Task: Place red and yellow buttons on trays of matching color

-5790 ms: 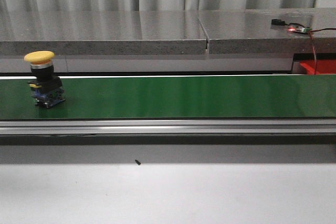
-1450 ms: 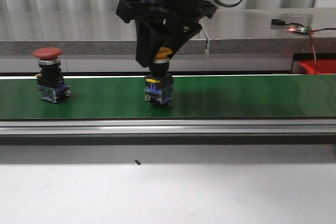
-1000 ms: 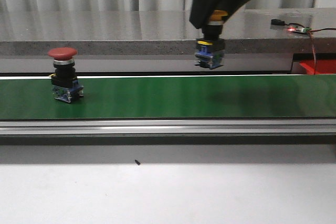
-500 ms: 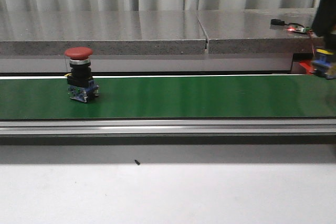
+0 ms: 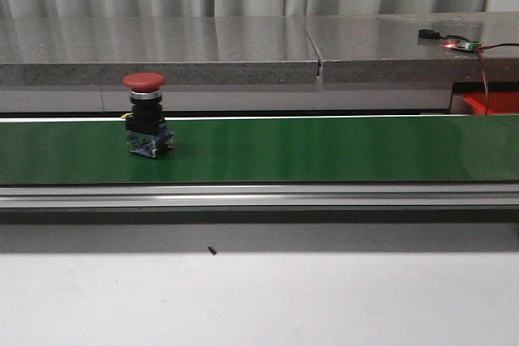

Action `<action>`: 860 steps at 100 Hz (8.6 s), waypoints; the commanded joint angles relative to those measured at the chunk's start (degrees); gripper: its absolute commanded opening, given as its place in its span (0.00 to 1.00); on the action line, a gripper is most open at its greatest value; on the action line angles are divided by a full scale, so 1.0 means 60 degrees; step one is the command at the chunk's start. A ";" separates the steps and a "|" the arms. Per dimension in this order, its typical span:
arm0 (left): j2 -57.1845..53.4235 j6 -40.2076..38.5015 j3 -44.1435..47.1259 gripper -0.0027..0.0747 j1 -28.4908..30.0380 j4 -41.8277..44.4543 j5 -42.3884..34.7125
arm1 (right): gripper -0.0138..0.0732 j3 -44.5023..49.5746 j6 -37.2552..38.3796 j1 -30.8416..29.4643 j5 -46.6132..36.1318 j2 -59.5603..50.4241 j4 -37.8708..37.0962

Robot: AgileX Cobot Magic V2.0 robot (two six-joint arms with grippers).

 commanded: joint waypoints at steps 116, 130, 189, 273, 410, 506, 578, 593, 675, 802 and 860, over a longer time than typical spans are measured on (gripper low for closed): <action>0.0107 0.0017 -0.0249 0.01 -0.0086 -0.0100 -0.0648 | 0.79 -0.0109 0.0100 -0.0427 -0.1695 0.1332 0.0616; 0.0107 0.0017 -0.0249 0.01 -0.0086 -0.0100 -0.0648 | 0.79 -0.0109 0.0100 -0.0295 -0.1583 0.0681 0.0616; 0.0107 0.0017 -0.0249 0.01 -0.0086 -0.0100 -0.0648 | 0.79 -0.0128 -0.0087 0.2669 -0.0260 -0.0964 0.0620; 0.0107 0.0017 -0.0249 0.01 -0.0086 -0.0100 -0.0648 | 0.67 -0.4190 -0.1302 0.7202 0.2997 0.1784 0.0620; 0.0107 0.0017 -0.0249 0.01 -0.0086 -0.0100 -0.0648 | 0.48 -0.5082 -0.1634 0.7011 0.1452 0.2384 0.0500; 0.0107 0.0017 -0.0249 0.01 -0.0086 -0.0100 -0.0648 | 0.48 -0.5021 -0.0036 -0.0120 0.1277 0.2339 0.0559; 0.0107 0.0017 -0.0249 0.01 -0.0086 -0.0100 -0.0648 | 0.48 -0.5021 -0.0035 -0.0201 0.0553 0.4620 0.1729; 0.0107 0.0017 -0.0249 0.01 -0.0086 -0.0100 -0.0648 | 0.48 -0.5021 -0.0100 -0.0192 0.0514 0.4726 0.1729; 0.0107 0.0017 -0.0249 0.01 -0.0086 -0.0100 -0.0648 | 0.81 -0.4741 -0.0545 -0.0164 0.0174 0.3828 0.1545; 0.0107 0.0017 -0.0249 0.01 -0.0086 -0.0100 -0.0648 | 0.08 0.0010 -0.0800 0.3431 -0.1371 -0.2063 0.0798; 0.0107 0.0017 -0.0249 0.01 -0.0086 -0.0100 -0.0648 | 0.08 0.3130 -0.0781 0.3442 -0.1308 -0.5411 0.0852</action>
